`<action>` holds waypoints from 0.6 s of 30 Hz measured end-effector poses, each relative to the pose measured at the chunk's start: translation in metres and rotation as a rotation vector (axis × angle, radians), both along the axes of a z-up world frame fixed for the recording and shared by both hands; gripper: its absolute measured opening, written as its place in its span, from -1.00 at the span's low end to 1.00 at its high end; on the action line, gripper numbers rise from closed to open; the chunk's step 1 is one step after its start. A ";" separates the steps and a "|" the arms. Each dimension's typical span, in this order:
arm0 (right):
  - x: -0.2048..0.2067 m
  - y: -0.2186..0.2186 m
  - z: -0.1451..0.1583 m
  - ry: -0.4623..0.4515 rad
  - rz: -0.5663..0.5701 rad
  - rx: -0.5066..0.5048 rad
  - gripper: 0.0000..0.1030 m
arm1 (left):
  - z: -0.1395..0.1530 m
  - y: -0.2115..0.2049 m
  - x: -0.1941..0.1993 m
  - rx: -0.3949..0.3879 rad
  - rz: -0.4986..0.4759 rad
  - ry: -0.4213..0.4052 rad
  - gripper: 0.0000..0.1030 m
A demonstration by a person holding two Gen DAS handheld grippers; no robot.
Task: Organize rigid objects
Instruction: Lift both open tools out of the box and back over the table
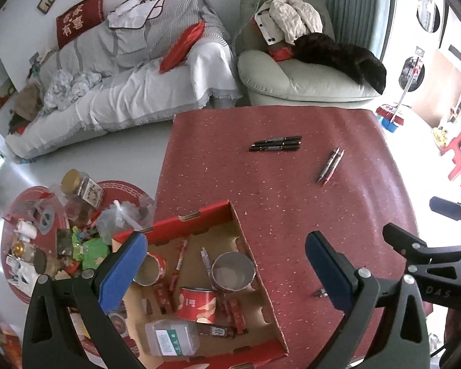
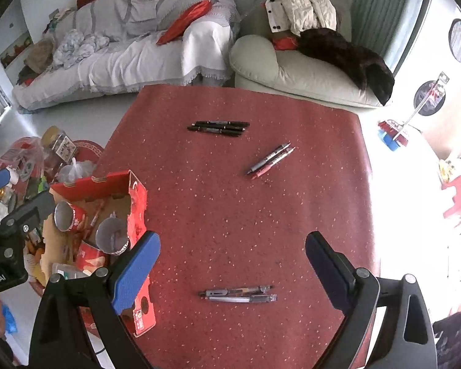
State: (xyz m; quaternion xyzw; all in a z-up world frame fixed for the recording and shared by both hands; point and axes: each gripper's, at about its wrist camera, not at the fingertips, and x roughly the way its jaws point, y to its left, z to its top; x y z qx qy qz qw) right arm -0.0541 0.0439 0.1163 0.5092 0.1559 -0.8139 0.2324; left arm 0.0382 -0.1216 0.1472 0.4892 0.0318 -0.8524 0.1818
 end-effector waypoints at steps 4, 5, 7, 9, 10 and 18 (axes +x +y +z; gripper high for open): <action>0.000 0.000 -0.003 -0.026 0.004 0.009 0.87 | -0.002 0.006 -0.002 -0.049 0.003 -0.038 0.99; 0.000 -0.001 -0.004 -0.027 0.005 0.012 0.87 | -0.003 0.008 -0.003 -0.064 0.003 -0.051 0.99; 0.001 -0.002 -0.003 -0.023 0.006 0.023 0.87 | -0.006 0.011 -0.004 -0.084 0.004 -0.076 0.99; 0.001 -0.005 -0.004 -0.017 0.009 0.039 0.87 | -0.010 0.012 -0.006 -0.097 0.005 -0.103 0.99; 0.001 -0.006 -0.004 -0.012 0.009 0.046 0.87 | -0.012 0.013 -0.006 -0.100 0.006 -0.112 0.99; 0.002 -0.009 -0.006 0.010 0.015 0.091 0.87 | -0.017 0.014 -0.007 -0.128 0.009 -0.141 0.99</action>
